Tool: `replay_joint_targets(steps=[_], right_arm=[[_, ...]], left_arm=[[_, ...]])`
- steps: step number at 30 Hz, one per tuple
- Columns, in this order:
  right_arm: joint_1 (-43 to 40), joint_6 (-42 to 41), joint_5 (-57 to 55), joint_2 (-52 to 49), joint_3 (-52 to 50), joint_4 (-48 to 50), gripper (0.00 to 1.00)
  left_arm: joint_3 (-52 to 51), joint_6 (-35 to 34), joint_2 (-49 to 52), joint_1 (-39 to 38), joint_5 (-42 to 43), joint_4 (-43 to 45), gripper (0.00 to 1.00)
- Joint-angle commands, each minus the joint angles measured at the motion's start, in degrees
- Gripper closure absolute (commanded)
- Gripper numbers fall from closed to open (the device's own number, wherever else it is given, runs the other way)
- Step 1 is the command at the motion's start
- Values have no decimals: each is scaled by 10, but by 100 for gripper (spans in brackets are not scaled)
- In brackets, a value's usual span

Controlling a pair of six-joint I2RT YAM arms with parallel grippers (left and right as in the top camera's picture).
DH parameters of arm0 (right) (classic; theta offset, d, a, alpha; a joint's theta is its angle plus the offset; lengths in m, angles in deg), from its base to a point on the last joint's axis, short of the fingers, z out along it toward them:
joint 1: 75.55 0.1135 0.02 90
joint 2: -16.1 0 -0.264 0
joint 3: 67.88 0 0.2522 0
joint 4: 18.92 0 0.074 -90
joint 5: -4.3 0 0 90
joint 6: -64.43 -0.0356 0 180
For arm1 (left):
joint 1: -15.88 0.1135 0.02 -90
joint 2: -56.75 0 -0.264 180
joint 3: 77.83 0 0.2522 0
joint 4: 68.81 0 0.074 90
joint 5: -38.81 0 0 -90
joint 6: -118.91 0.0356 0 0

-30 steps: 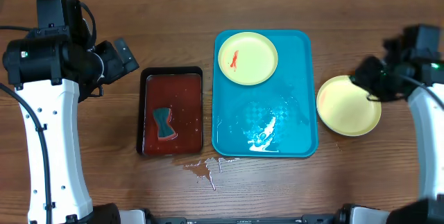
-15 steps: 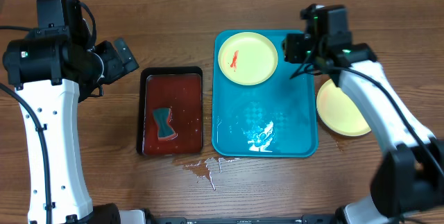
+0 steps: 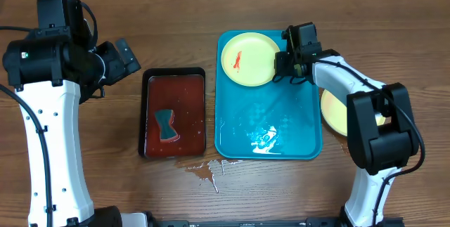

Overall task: Clean dirty plates on tray and stack at the side
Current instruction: 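Grasp the upper yellow plate rim with the right gripper and slide it down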

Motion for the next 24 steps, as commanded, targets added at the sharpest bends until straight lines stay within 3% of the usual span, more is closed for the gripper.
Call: replay_joint_targets(steps=[1,16,22,24], right_arm=[[1,-18,-3,8,0,-10,96],[-2,-79,-40,291,0,-252,96],[3,-130,-40,318,-10,-408,96],[7,-155,-40,318,-41,-416,96]], left_arm=[[9,4,-1,3,4,0,0],[9,4,-1,3,4,0,0],[9,4,-1,3,4,0,0],[9,4,-1,3,4,0,0]])
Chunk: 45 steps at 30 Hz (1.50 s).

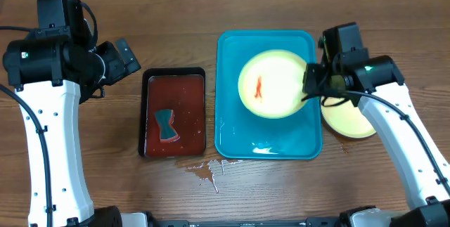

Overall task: Clean dirty plates on tray and stack at the side
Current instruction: 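Grasp the upper yellow plate rim with the right gripper and slide it down, then grasp the sponge in the black tray with the left gripper and lift it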

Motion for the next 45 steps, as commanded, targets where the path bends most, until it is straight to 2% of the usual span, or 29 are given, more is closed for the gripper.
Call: replay_joint_targets(steps=[1,4,7,10,14,16,18,20,22,26,28,32,37,40,45], right_arm=[[9,-64,-5,-8,-56,3,96],[16,-96,-2,-9,-143,81,96],[29,-95,50,-9,-264,242,96],[40,-89,52,-9,-314,308,96],[42,-55,37,-9,-312,311,95],[42,-14,51,-7,-298,298,79],[42,6,50,1,-273,264,76],[42,15,48,15,-245,231,76],[42,15,44,35,-219,204,76],[42,15,44,84,-183,169,75],[42,14,44,114,-180,159,75],[42,14,47,130,-180,135,75],[42,14,47,128,-180,112,75],[42,14,47,128,-180,111,75],[42,12,47,128,-180,113,74]], left_arm=[[9,5,-1,3,4,0,0],[9,5,-1,3,4,0,0],[9,5,-1,3,4,0,0],[9,4,-1,3,10,0,0],[9,2,-1,3,34,-3,0],[8,5,-1,3,79,-15,0],[6,42,-1,-1,113,-21,0],[-2,84,-1,-16,129,-30,9],[-18,106,-1,-38,114,-41,12],[-89,83,-1,-96,10,-38,15],[-162,51,-1,-120,-27,-2,15],[-280,17,0,-129,-42,95,17],[-413,-29,0,-128,-41,225,27],[-474,-37,0,-129,-42,289,33],[-554,-37,13,-129,-42,385,37]])
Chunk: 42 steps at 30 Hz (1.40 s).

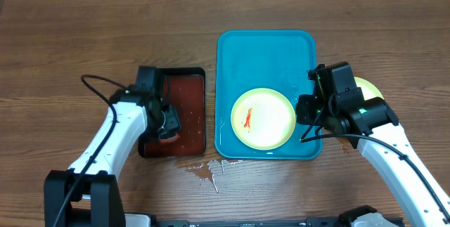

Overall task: Clean dirty plates on tray and stack at the side
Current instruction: 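Grasp the sponge in the black tray with the left gripper and lift it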

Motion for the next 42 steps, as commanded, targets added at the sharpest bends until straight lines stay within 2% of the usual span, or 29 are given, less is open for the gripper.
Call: replay_joint_targets(steps=[1,3,5,7,8,9,15,20,24,26,27,33,38,42], right_arm=[[1,2,3,3,8,3,73],[1,2,4,3,8,3,73],[1,2,5,3,8,3,73],[1,2,5,3,8,3,73],[1,2,5,3,8,3,73],[1,2,5,3,8,2,73],[1,2,5,3,8,-2,73],[1,2,5,3,8,-2,73],[1,2,5,3,8,-2,73],[1,2,5,3,8,-2,73],[1,2,5,3,8,-2,73],[1,2,5,3,8,-2,73],[1,2,5,3,8,-2,73],[1,2,5,3,8,-1,73]], left_arm=[[-39,-14,20,-1,-10,37,37],[-39,-14,37,0,-11,47,39],[-37,-14,53,0,-11,57,50],[-31,-13,64,-1,-7,59,71],[-26,-13,66,0,-7,56,88],[-20,-13,66,0,-7,47,96],[86,9,65,-1,6,-69,94],[136,39,65,-2,12,-128,75],[119,43,65,-2,7,-116,73],[109,43,65,-2,7,-101,61],[103,43,65,-2,6,-89,59],[45,43,66,-8,-4,6,54],[11,43,66,-18,3,33,59],[-13,30,66,-31,8,46,74]])
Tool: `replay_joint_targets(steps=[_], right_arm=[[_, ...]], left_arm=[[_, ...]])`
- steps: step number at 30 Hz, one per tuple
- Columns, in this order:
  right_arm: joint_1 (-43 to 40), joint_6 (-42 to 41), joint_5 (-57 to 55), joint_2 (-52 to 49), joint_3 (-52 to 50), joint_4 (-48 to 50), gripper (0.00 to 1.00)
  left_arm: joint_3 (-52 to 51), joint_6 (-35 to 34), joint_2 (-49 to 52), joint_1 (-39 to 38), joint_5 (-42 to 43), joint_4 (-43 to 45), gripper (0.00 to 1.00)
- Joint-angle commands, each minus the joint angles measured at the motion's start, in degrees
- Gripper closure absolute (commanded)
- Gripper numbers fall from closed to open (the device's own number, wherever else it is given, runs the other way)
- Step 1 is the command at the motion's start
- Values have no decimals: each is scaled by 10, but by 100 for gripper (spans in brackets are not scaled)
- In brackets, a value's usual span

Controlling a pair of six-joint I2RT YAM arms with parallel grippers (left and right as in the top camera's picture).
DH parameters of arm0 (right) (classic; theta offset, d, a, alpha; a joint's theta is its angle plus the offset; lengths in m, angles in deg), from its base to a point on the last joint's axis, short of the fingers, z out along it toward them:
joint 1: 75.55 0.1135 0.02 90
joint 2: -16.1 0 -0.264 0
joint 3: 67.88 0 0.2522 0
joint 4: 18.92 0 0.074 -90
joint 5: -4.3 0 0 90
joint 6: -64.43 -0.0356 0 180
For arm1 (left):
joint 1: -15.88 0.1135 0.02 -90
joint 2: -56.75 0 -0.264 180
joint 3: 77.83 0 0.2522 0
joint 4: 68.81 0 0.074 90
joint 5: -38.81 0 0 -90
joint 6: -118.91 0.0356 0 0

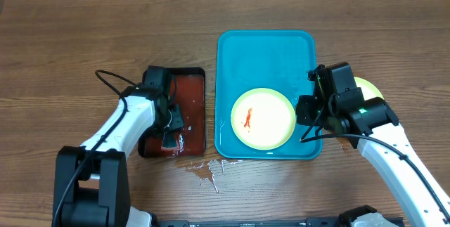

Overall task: Clean dirty plates on tray and stack at the side
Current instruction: 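Grasp the sponge in the black tray with the left gripper and lift it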

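Note:
A yellow-green plate [264,118] with a red smear lies at the front of the teal tray [264,51]. My right gripper [301,112] is shut on the plate's right rim. In the black basin [191,86] of red liquid, my left gripper [171,134] points down at the front end. It looks shut on the dark teal sponge [169,143], which peeks out under the fingers with white drips beside it. A second, clean-looking plate [367,86] lies on the table right of the tray, mostly hidden by my right arm.
Spilled liquid [207,171] marks the wooden table in front of the basin and tray. The basin stands directly left of the tray. The back half of the tray is bare and wet.
My left gripper has shifted slightly toward the front of the basin, and the sponge now shows beneath it with drips around. The right gripper and plate have not moved.
My right gripper held the smeared plate at the tray's back left, with the left arm raised clear of the basin. Then the plate was at the tray's middle, then at its front. Meanwhile the left gripper came down onto the sponge in the basin, where it stays.

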Motion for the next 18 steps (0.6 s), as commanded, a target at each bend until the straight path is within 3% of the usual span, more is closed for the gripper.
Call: replay_joint_targets(steps=[1,3,4,10,14,18], right_arm=[[1,2,3,3,8,3,73],[1,2,4,3,8,3,73],[1,2,3,3,8,3,74],[-1,-16,-32,3,8,3,79],[-18,-121,-134,3,8,-5,80],[-40,-138,-124,2,8,-1,80]], left_arm=[[-28,-7,0,-17,3,13,76],[-37,-10,0,-25,3,24,92],[-39,-10,0,-28,3,29,96],[-13,-8,0,-30,-2,21,96],[57,0,0,-30,-25,-37,96],[140,12,0,-30,-43,-109,96]])
